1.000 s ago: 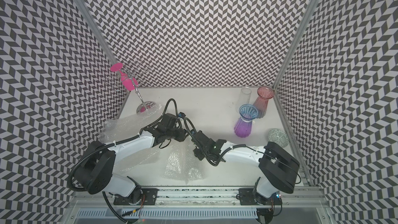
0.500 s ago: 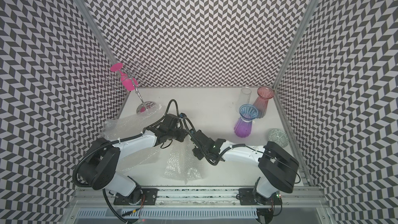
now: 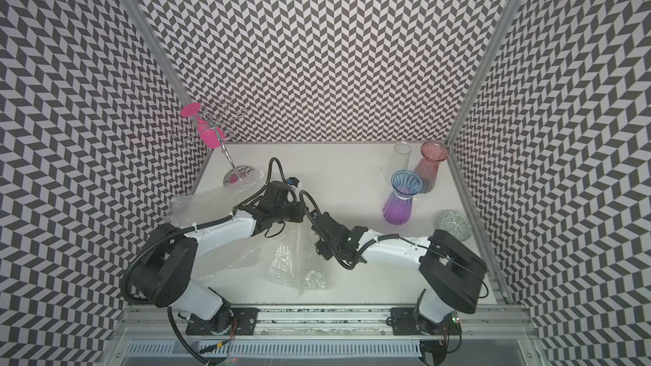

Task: Unwrap the vase from the bubble wrap
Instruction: Unwrap the bubble wrap at the center of the board.

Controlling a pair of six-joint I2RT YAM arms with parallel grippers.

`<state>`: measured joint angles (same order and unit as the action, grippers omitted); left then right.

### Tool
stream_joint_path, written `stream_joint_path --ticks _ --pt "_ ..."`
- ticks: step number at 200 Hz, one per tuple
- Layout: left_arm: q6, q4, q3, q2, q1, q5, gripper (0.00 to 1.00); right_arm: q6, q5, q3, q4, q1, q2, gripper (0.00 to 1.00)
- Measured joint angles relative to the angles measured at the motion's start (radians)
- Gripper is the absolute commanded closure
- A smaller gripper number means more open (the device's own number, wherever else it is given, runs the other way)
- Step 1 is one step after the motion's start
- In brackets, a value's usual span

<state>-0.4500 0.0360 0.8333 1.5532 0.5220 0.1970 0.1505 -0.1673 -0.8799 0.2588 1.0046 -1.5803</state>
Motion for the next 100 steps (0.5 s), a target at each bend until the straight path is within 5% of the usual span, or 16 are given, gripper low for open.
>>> stream_joint_path --ticks 100 --pt "-0.363 -0.222 -0.193 -0.082 -0.129 0.114 1.00 0.009 0.002 0.006 -0.053 0.000 -0.002 1.00"
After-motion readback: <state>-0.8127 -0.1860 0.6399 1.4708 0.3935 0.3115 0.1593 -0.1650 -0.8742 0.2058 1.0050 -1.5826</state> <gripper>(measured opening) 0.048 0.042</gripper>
